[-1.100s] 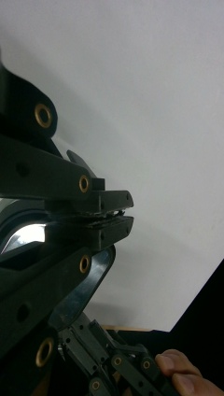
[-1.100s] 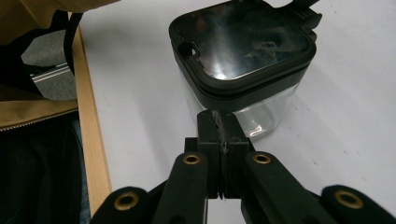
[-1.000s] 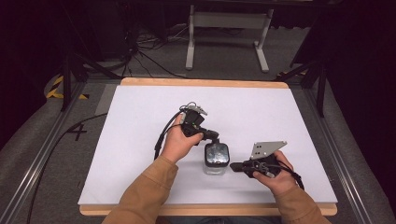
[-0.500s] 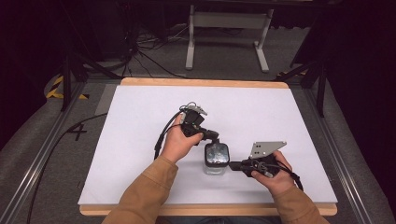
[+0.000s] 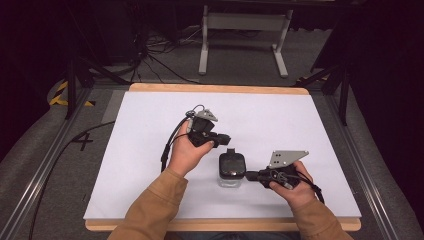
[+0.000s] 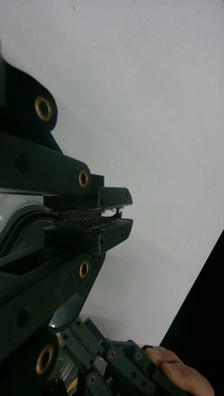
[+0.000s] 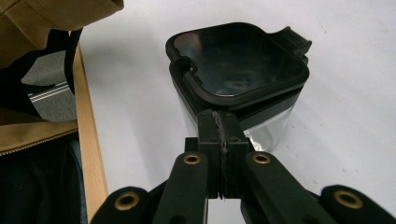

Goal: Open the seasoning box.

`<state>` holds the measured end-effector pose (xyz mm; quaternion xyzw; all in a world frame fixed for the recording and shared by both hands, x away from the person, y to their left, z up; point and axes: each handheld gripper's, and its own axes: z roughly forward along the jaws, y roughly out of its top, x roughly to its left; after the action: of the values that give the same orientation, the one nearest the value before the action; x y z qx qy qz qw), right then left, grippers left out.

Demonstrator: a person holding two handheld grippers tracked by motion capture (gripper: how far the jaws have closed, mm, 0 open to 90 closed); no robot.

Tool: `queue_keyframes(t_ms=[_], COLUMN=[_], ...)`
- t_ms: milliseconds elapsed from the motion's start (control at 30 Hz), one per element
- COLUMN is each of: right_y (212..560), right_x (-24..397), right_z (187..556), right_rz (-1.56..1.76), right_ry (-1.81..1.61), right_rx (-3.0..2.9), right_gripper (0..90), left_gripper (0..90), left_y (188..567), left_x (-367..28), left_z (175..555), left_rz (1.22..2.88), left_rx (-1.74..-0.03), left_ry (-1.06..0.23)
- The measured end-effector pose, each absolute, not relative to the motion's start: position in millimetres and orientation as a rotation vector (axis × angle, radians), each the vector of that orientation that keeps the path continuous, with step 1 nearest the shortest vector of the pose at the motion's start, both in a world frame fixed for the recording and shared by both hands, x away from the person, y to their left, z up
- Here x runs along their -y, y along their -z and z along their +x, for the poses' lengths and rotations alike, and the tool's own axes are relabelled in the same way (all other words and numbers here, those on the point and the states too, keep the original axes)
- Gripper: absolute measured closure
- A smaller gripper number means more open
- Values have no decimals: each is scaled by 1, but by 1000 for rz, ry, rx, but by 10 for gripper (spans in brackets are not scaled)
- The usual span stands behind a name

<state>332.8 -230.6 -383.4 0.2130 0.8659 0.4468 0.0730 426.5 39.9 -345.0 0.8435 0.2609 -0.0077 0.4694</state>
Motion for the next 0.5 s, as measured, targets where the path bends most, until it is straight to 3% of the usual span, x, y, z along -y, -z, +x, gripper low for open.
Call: queue_keyframes(t_ms=[500], right_y=[366], right_x=[223], right_z=[339], right_rz=[584], right_ry=[-1432], right_rx=[-2534], right_gripper=[900], left_gripper=[898], left_y=[335], left_x=[-69], left_z=[398], left_rz=[2060], left_rx=[-653], left_ry=[-48])
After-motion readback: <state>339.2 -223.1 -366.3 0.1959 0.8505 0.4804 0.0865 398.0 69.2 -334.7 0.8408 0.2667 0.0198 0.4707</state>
